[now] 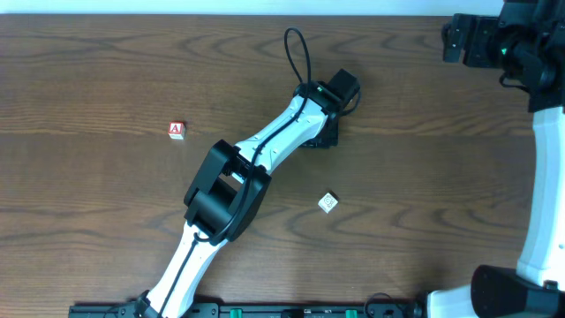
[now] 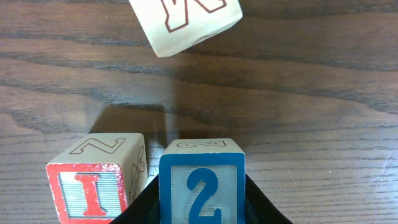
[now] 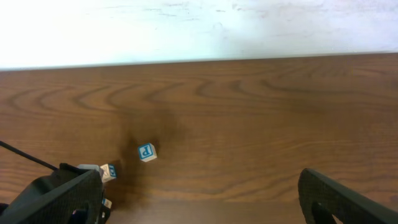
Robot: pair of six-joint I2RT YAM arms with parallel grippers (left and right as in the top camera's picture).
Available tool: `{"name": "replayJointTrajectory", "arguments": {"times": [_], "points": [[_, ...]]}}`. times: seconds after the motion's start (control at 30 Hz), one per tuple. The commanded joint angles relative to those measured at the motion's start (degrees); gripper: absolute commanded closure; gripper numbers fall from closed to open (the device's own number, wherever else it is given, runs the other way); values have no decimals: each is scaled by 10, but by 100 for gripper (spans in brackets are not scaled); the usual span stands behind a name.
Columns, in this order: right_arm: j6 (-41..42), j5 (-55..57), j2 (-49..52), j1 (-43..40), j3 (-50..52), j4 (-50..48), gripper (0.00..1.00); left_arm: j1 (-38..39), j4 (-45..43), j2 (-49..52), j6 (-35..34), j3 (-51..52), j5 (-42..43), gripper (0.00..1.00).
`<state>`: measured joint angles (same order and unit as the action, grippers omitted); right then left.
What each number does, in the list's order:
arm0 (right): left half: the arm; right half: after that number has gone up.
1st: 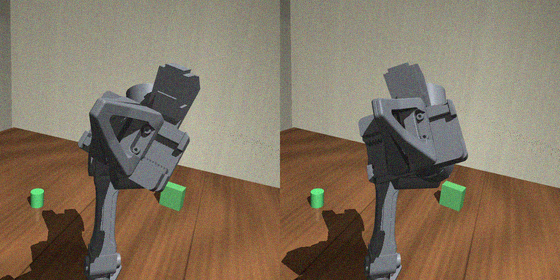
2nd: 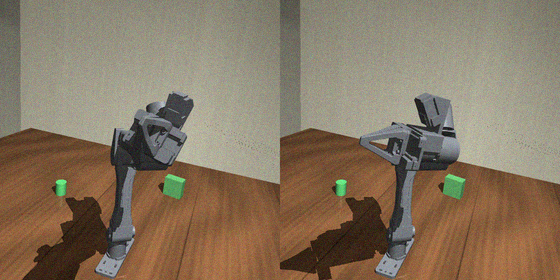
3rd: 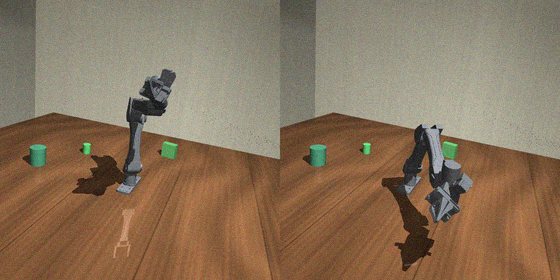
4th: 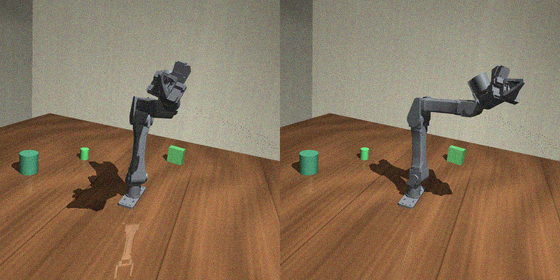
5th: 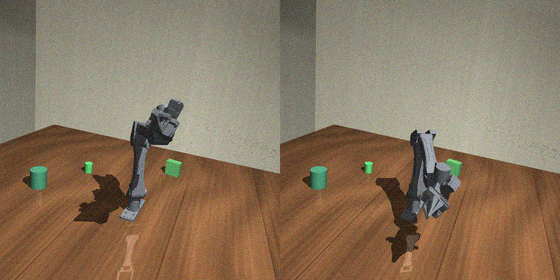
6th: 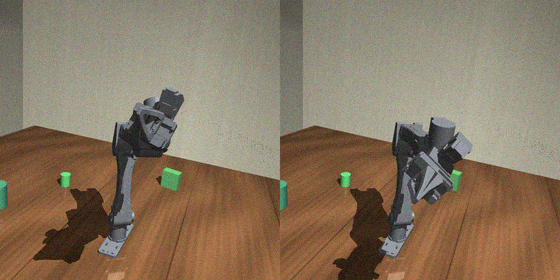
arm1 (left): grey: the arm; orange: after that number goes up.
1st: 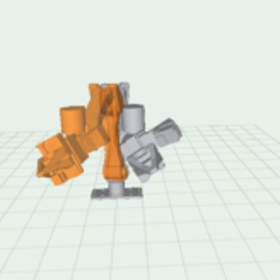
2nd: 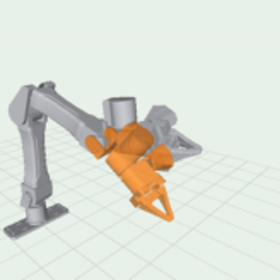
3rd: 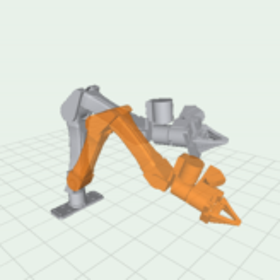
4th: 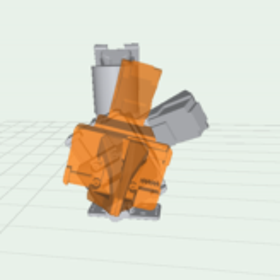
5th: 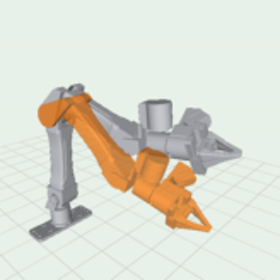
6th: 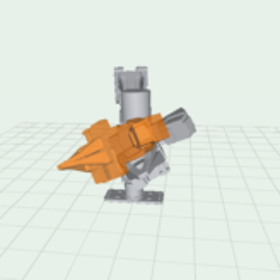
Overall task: Spell out Ai2
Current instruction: 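Carry the 2 block and place it right of the I block, then open the left gripper and retract it toward the left side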
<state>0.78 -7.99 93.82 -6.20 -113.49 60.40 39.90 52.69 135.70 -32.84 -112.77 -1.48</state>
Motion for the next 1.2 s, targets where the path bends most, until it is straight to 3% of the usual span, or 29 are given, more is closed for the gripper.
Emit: {"name": "replayJointTrajectory", "arguments": {"times": [0.0,0.03,0.37,0.77,0.97,1.17], "points": [[-9,-4,-11,-3,-1,0,1,-1,4,9,-6,3,0,68],[-9,-4,-11,-3,-1,0,1,-1,4,9,-6,3,0,64],[-9,-4,-11,-3,-1,0,1,-2,3,9,-6,3,0,60],[-9,-5,-11,-3,-1,0,1,-27,-40,6,15,-15,-8,60],[-9,-26,-11,-3,-1,-5,1,-47,-80,6,74,-90,-68,59],[-9,-30,-11,-3,-1,-10,1,-53,-49,2,124,-230,-100,53]]}}
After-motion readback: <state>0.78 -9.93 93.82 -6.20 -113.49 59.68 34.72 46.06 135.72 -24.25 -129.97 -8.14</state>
